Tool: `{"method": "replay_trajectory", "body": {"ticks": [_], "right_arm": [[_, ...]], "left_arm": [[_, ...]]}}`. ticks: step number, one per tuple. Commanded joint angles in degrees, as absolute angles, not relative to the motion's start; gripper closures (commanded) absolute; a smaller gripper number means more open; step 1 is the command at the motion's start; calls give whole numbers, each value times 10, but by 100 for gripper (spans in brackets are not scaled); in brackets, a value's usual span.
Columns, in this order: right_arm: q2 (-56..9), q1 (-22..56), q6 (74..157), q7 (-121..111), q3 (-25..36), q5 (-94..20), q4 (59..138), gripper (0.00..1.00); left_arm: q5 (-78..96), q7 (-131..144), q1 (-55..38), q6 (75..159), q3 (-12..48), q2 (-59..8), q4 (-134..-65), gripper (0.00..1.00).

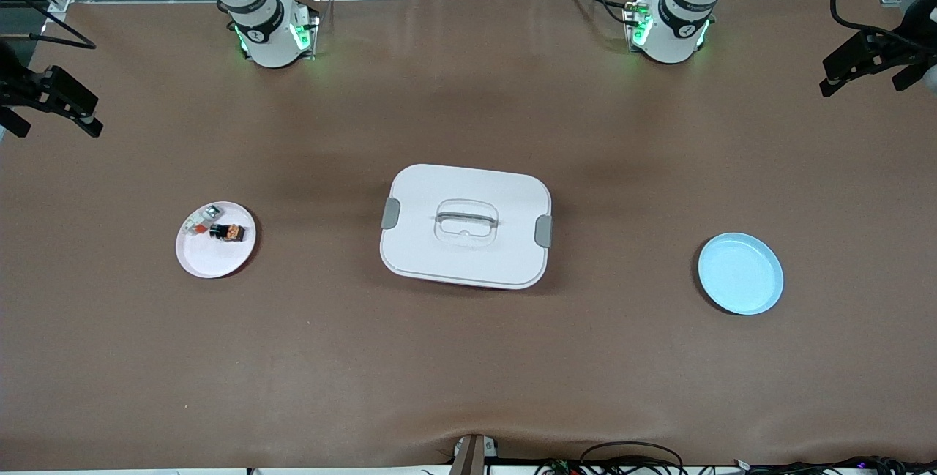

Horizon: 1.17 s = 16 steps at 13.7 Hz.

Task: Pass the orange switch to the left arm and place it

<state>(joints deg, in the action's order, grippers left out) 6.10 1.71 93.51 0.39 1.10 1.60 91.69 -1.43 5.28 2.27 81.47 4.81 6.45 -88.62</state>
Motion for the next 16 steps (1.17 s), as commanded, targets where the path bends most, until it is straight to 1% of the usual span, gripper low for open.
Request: {"method": "replay_trajectory", "body": {"ticks": [1,6,16], "right_arm": [[54,18,926,3,11,20,901,0],[54,16,926,3,11,20,900,0],[53,19,926,3,10,18,900,0]], "left_arm": [[-17,40,25,813,49,65,-880,0],[-16,44,24,812,49,63,-882,0],[-18,47,32,781,47,63,-883,0]]}}
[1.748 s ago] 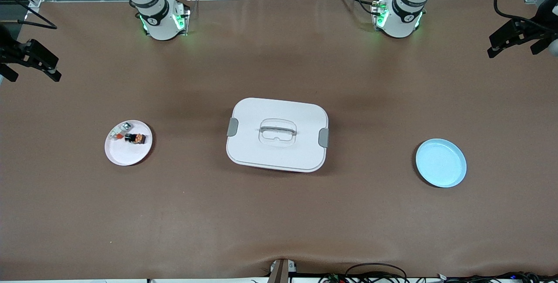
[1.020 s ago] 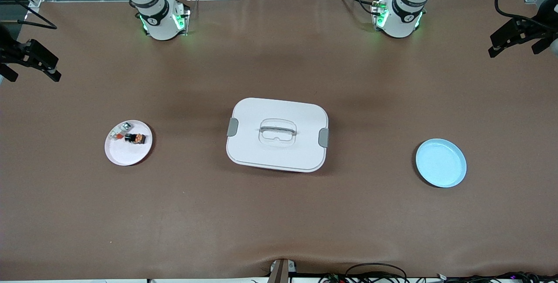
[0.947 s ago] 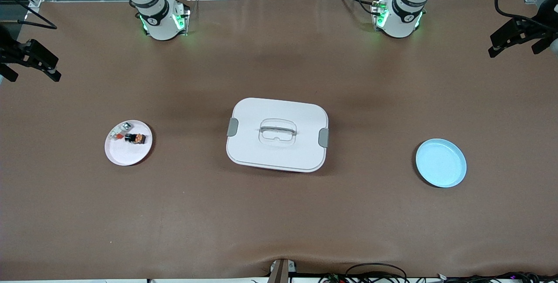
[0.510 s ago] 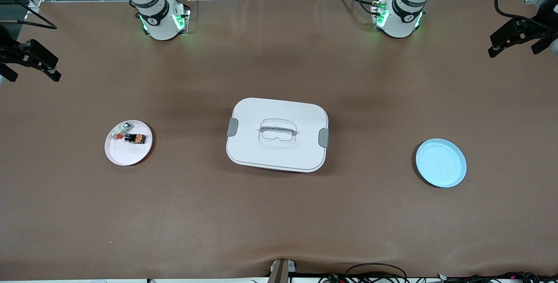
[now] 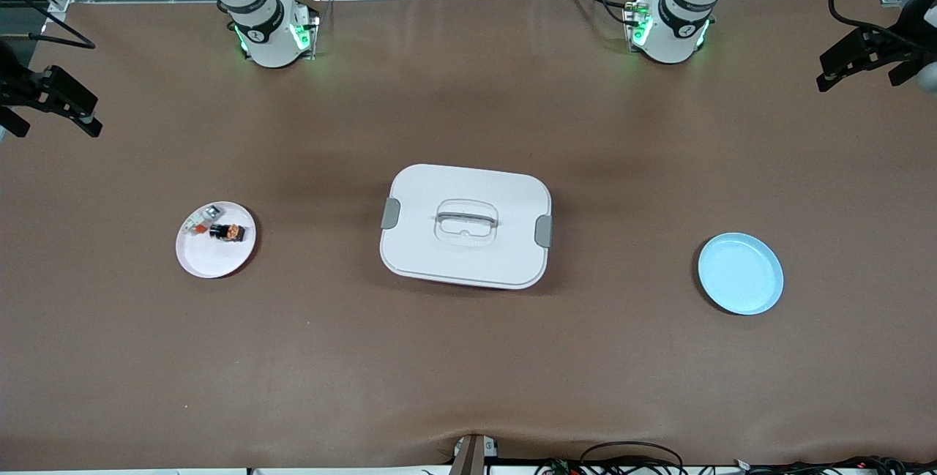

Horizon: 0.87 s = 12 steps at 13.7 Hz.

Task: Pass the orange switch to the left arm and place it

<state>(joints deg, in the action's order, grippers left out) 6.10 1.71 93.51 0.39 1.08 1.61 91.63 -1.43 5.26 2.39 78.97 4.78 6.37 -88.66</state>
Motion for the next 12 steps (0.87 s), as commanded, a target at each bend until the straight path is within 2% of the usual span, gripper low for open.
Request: {"method": "replay_trajectory", "body": {"ticks": [1,7,10,12], "right_arm": [[53,25,925,6,10,18,903,0],[13,26,891,8,11,20,911,0],[-18,21,941,5,11,21,960,0],[-20,21,1011,8,11,20,1021,0]], "left_arm": [[-18,47,32,782,47,62,-883,0],[-18,43,37,778,46,63,-879,0],[-18,45,38,778,46,67,-879,0],[-18,47,38,778,45,67,-879,0]]}}
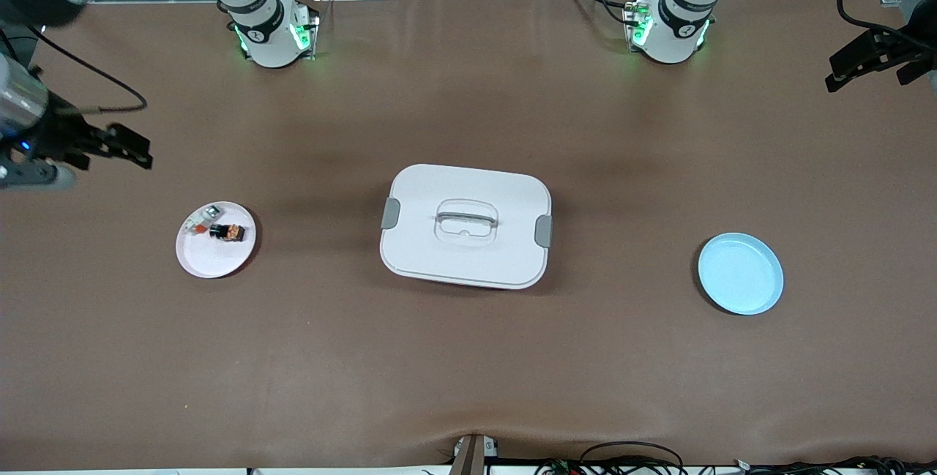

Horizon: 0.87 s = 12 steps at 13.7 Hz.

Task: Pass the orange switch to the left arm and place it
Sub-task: 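Move the right gripper down over the black-orange switch on the white plate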

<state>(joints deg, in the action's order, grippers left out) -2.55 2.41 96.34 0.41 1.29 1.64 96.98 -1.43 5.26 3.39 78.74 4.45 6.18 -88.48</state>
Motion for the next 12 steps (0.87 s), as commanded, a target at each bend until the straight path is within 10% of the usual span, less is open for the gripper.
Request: {"method": "replay_trajectory", "body": {"ticks": [1,12], "right_arm": [[-21,20,1051,8,11,20,1051,0],[-162,-32,1275,9,13,18,1151,0]], "left_arm": [[-18,47,38,778,45,67,-879,0],[-17,48,39,780,46,66,-878,0]]}}
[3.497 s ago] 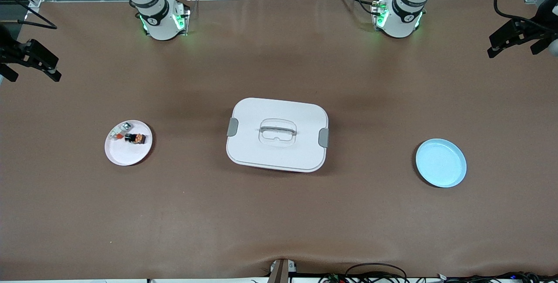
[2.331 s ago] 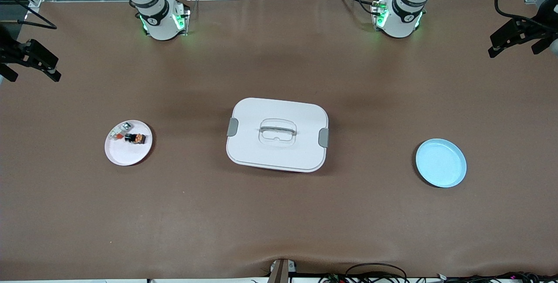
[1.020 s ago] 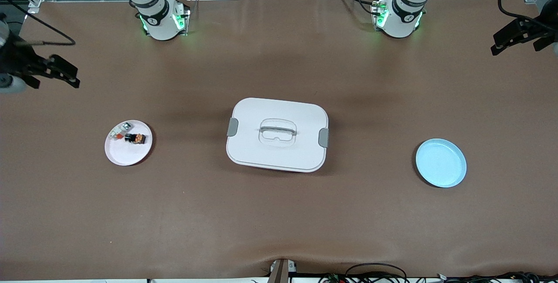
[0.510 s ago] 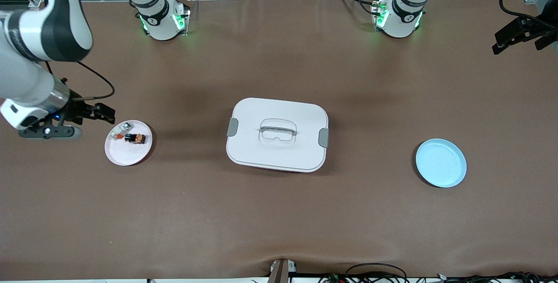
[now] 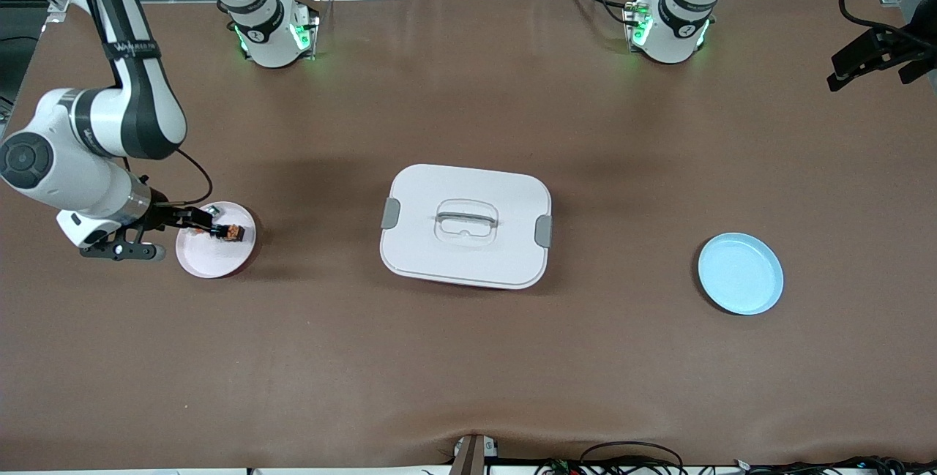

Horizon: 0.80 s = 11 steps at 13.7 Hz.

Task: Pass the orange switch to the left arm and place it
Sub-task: 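Move the right gripper down over the black-orange switch on the white plate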

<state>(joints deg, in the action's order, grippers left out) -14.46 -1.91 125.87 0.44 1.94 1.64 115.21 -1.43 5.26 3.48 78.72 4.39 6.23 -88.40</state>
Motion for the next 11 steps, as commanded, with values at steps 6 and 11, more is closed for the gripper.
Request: {"method": "replay_trajectory", "body": {"ticks": [6,11], "right_arm": [[-219,-23,1313,13,13,12,1151,0],[-240,-17,1307,12,14,18,1154,0]], "left_arm": [[-17,47,39,779,45,68,-878,0],[-18,47,39,778,45,69,-878,0]]}}
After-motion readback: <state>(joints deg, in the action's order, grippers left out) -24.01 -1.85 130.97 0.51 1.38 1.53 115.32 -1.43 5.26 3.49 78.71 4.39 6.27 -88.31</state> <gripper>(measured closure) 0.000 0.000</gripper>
